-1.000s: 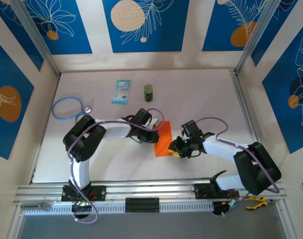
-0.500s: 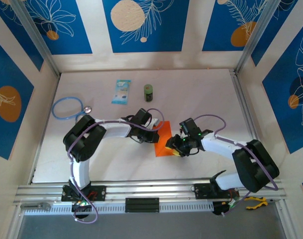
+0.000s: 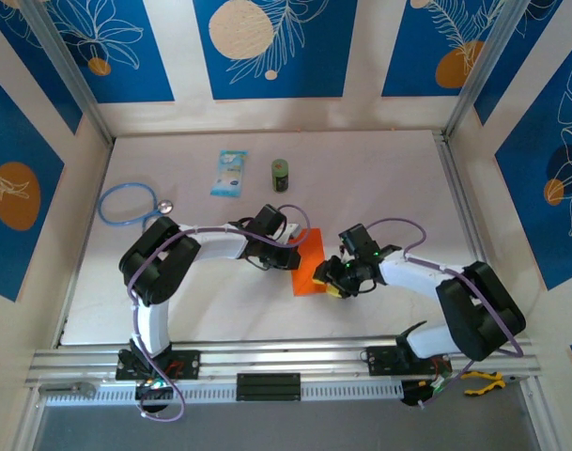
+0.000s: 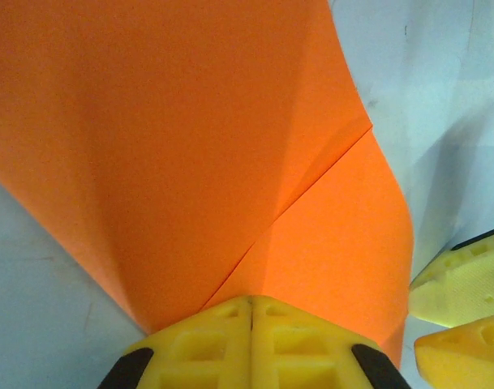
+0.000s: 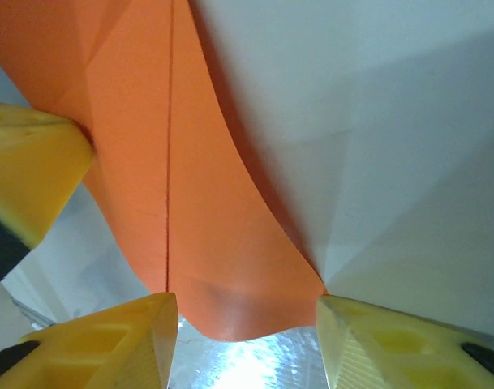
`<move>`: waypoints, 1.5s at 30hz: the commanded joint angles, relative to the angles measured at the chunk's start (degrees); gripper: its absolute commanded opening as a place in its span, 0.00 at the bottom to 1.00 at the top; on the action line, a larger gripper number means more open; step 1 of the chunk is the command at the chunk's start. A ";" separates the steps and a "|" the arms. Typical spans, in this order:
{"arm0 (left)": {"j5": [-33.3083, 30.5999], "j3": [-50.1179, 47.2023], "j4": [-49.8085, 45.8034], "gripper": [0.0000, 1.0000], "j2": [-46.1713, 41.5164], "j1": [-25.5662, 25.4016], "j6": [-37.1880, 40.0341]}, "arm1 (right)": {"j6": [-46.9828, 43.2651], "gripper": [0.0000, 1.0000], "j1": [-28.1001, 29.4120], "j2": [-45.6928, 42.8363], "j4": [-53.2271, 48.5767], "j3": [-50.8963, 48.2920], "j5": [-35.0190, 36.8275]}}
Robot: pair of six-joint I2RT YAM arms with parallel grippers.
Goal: Fold a paper plane with a square sheet of paper (pick it up from the middle)
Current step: Turn over the paper at the center of the table.
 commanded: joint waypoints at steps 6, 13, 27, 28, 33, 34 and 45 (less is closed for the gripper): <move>0.24 -0.85 -2.76 0.00 1.28 0.51 1.20 | -1.87 0.51 -0.87 3.51 10.69 1.61 -4.07; 0.25 -0.94 -3.02 0.00 1.21 0.53 1.32 | -4.63 0.51 -3.54 5.86 15.13 2.57 -7.51; 0.68 -0.97 -2.46 0.00 0.21 0.57 0.34 | -6.50 0.42 -6.88 9.42 18.43 2.63 -9.83; 0.68 -0.99 -2.42 0.00 0.20 0.56 0.28 | -6.64 0.41 -6.98 9.51 18.48 2.49 -9.63; 0.94 -1.09 -2.10 0.00 -0.07 0.59 -0.07 | -6.46 0.38 -7.89 9.86 20.34 1.49 -9.98; 0.99 -1.03 -2.06 0.00 -0.02 0.58 -0.18 | -6.48 0.36 -7.93 10.05 20.60 1.32 -9.94; 1.68 -0.68 -1.36 0.00 -0.93 0.67 -1.28 | -7.53 0.18 -8.04 11.66 21.25 1.04 -8.88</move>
